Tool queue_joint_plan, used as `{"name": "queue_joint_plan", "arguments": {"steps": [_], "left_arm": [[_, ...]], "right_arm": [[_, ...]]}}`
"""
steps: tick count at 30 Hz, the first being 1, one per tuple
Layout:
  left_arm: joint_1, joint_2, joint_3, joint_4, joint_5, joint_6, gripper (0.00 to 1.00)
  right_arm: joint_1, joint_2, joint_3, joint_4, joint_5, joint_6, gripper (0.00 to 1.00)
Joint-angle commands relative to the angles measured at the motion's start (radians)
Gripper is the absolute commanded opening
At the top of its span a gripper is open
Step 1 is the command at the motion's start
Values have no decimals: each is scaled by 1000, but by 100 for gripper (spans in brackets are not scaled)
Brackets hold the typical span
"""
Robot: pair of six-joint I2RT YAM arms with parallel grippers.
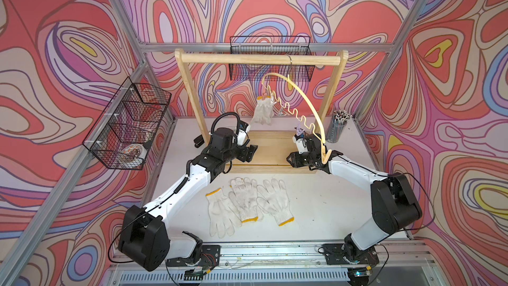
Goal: Clip the gloves onto a hanger to dry
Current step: Pick up the glove from the center of the board.
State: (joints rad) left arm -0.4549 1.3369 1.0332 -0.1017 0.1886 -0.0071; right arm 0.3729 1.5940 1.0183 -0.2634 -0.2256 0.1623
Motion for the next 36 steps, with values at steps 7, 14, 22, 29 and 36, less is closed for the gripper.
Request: {"name": "queue_joint_plan", "arguments": {"steps": [7,14,22,29,36], "left_arm": [[-36,-65,-113,12,-90,-43,85],[-39,-56,-84,-34,-89,-20,84],[-42,-57,-78,-43,-90,-34,84],[-42,-76,-71,-77,-108,-36,84],[-58,-99,-93,-135,-77,-28,84]], "right_arm": [[24,-81,-111,-12,-100,105,44],[25,-94,-175,30,-116,158,44],[34,-105,-191,-8,-156,160,41],[106,-163,-241,-54,-166,183,39],[171,-216,-293,-105,-143,244,34]]}}
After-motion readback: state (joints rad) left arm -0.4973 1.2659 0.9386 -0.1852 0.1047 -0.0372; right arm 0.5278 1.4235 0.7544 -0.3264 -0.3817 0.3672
